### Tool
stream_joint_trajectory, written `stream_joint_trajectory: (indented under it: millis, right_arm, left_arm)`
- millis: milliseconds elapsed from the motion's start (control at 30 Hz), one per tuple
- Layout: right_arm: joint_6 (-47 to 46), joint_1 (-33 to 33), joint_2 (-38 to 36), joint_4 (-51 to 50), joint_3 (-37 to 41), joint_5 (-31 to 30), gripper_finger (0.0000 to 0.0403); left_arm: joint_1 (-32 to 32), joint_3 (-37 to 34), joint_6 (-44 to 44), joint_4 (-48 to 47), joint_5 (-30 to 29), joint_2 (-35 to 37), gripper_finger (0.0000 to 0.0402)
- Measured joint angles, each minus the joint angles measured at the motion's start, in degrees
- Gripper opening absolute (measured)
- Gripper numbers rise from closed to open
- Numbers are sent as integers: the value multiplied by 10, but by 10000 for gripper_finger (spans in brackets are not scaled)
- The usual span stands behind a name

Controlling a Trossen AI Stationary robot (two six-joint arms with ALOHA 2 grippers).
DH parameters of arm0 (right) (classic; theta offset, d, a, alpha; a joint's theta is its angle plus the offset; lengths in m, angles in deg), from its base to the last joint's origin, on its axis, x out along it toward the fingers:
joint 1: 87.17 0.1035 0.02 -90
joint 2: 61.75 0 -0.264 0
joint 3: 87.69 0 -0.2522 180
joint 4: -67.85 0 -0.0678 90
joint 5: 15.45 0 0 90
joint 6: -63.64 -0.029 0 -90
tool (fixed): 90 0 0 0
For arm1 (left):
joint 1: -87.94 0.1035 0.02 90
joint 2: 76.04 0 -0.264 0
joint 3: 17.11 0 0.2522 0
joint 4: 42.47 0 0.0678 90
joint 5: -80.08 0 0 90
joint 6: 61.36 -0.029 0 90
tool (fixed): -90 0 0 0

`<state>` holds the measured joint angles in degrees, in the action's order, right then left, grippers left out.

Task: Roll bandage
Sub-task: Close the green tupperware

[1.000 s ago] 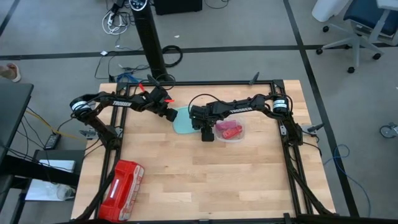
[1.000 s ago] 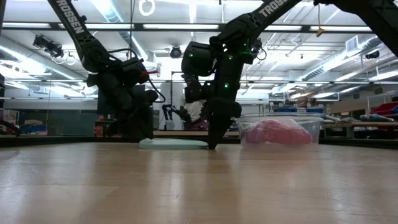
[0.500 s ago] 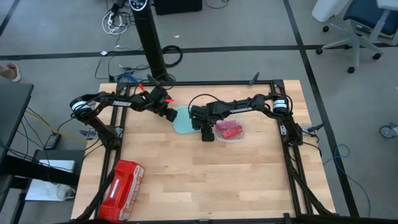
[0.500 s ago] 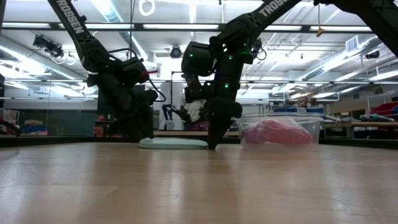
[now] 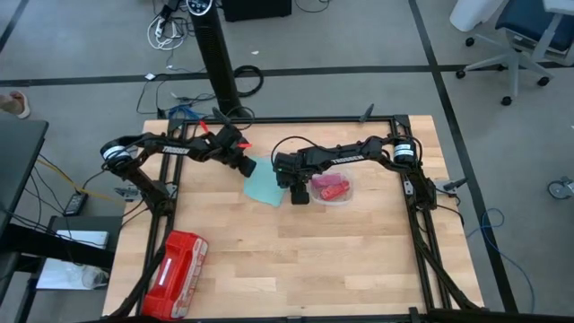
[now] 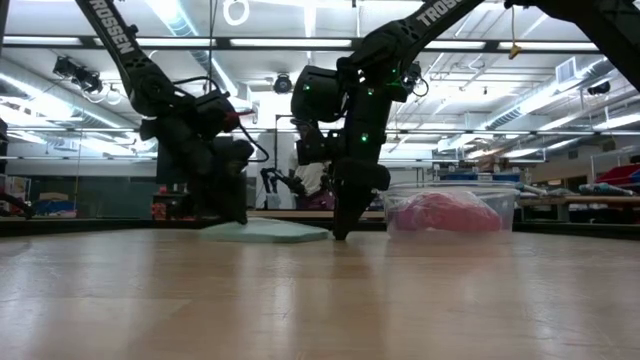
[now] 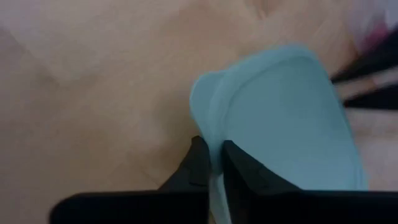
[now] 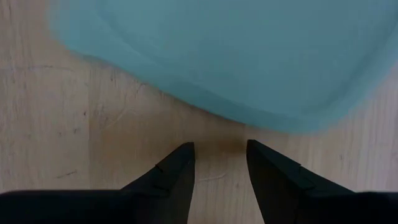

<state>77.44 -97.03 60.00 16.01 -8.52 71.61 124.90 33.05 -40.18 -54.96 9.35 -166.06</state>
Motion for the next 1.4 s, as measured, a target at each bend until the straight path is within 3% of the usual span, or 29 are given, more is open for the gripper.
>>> stream_joint_trajectory:
  millis: [300,1400]
  right_arm:
    - [0,0,0,1,0,-2,150]
    - [-49,0,1,-9,-8,-7,150]
  left_arm:
    - [-4,-3,-2,3,3,0,3]
    - [-8,-3,-15,15,10,12,0]
